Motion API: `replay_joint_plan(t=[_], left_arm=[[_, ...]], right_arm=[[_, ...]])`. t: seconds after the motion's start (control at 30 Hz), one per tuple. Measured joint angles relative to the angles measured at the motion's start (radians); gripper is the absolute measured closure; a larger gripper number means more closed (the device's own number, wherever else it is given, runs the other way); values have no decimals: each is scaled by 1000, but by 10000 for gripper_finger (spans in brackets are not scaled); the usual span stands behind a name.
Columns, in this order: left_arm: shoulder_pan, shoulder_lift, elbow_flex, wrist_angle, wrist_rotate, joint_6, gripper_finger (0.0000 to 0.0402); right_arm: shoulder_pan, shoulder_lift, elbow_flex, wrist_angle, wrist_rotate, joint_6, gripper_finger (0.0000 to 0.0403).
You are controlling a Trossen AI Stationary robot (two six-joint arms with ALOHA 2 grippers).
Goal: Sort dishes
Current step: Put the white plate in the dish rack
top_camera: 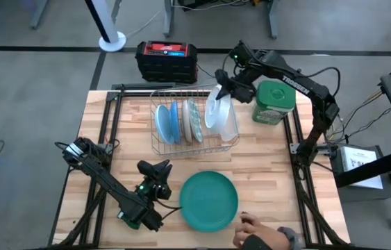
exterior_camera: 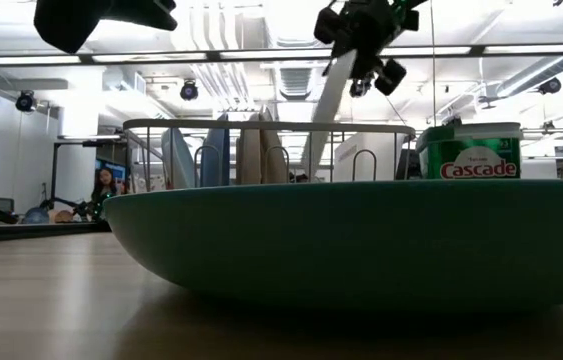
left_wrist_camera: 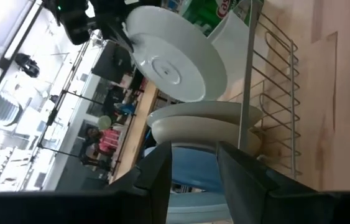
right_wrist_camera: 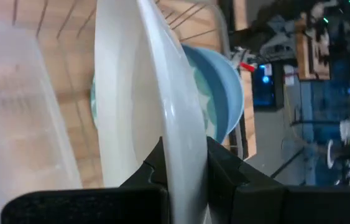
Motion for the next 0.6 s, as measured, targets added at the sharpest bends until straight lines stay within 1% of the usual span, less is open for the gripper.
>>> replay_joint_plan(t=[0.07,0.13,0.2,0.37,0.47,0.6], left_arm=[[4,0,0,0,0,19,285],[6,0,0,0,2,41,285],[6,0,0,0,7,41,285],[10,-3,1,0,1,44,285],[15,-7,1,0,0,44,285],[21,-7,1,0,0,44,285]], right_arm=[[-2,0,-1,-2,6,-87,365],[1,-1,0,5,13,-128,365],[10,-1,-1,3,32,-139,365],[18,-2,-5,4,28,-166,365],[26,-2,-19,7,61,-183,365],[37,-2,-41,21,50,-193,365]])
